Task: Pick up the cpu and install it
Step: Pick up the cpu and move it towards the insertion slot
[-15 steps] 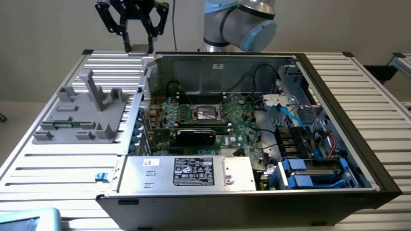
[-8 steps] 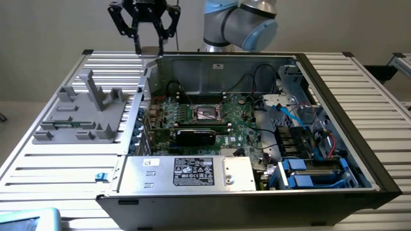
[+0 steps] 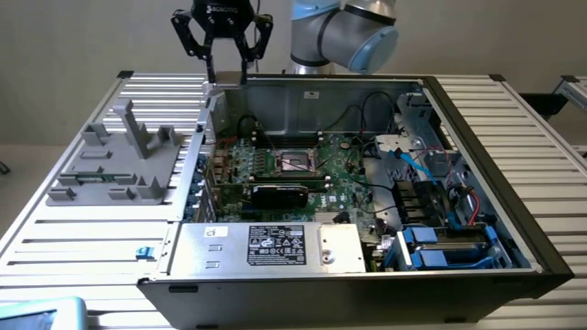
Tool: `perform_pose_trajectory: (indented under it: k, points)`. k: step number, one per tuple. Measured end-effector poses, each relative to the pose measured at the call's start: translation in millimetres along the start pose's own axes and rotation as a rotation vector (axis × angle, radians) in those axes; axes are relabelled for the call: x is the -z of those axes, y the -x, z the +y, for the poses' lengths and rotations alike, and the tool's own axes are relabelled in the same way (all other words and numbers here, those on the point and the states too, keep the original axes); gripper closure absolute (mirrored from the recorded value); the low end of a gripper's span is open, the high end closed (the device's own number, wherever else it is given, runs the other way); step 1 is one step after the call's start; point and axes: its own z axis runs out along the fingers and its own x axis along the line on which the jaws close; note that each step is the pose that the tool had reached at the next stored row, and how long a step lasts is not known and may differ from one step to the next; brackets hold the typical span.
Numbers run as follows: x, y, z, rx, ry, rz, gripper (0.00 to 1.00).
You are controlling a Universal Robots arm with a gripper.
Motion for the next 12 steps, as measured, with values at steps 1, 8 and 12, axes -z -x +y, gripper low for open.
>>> perform_pose_trajectory:
  k: [1,8,12]
  points:
    - [-1.5,2.6,-0.4,0.000,0.0004,0.0000,0.45]
    - [-13.3,20.3,-2.7,0.000,0.0018,0.0000,0.45]
    - [-20.0,32.0,-3.1,0.000,0.0018,-0.0001,0.45]
